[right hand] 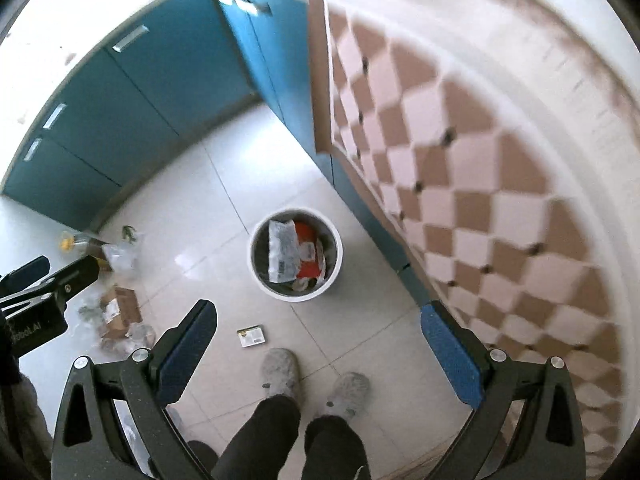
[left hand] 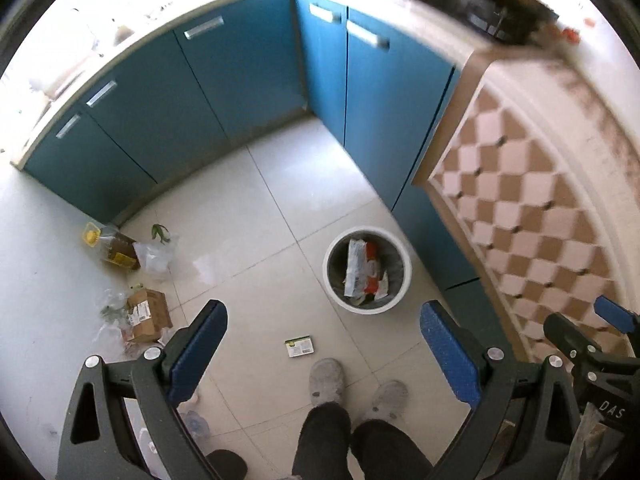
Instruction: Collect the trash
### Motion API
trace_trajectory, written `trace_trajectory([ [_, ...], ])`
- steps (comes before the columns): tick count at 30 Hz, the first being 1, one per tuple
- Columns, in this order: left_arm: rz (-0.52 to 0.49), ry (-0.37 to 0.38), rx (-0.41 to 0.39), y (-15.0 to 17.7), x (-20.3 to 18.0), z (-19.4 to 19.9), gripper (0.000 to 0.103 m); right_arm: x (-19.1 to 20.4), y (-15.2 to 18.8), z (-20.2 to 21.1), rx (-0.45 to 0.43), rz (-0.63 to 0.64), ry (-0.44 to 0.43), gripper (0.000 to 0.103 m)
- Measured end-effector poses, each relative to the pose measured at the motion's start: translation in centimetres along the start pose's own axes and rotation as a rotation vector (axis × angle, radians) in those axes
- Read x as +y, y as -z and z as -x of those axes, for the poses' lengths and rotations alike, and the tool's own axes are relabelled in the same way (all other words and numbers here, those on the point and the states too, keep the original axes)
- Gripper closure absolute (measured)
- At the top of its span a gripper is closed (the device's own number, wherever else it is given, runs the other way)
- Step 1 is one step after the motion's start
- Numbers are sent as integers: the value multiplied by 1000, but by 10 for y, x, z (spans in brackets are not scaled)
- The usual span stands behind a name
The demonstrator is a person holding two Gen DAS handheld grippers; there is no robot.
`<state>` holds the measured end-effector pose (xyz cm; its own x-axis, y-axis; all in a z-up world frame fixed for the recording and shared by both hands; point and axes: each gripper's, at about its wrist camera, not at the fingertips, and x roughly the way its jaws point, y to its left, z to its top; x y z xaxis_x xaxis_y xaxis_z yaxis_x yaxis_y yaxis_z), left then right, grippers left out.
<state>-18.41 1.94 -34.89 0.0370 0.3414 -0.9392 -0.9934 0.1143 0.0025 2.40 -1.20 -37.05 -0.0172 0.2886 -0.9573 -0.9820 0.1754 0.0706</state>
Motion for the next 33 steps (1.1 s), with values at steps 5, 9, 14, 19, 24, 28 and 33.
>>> trace_trajectory([
  [5, 39, 21, -58, 6, 7, 81, 4, 4, 8, 100, -71, 45, -37, 0],
  [9, 50, 65, -102, 13, 11, 134, 4, 7, 15, 160, -108, 51, -64, 0],
  [14, 44, 135, -111, 15, 21, 172, 4, 13, 20, 219, -147, 52, -98, 0],
  [19, 53, 209, -132, 15, 36, 206, 4, 22, 26, 260, -150, 54, -156, 0],
  [24, 56, 291, -148, 17, 47, 236, 4, 32, 30, 300, -164, 67, -213, 0],
  [28, 49, 331, -162, 19, 52, 254, 4, 41, 31, 327, -179, 77, -253, 0],
  [33, 45, 371, -161, 21, 56, 267, 4, 48, 33, 342, -176, 86, -281, 0],
])
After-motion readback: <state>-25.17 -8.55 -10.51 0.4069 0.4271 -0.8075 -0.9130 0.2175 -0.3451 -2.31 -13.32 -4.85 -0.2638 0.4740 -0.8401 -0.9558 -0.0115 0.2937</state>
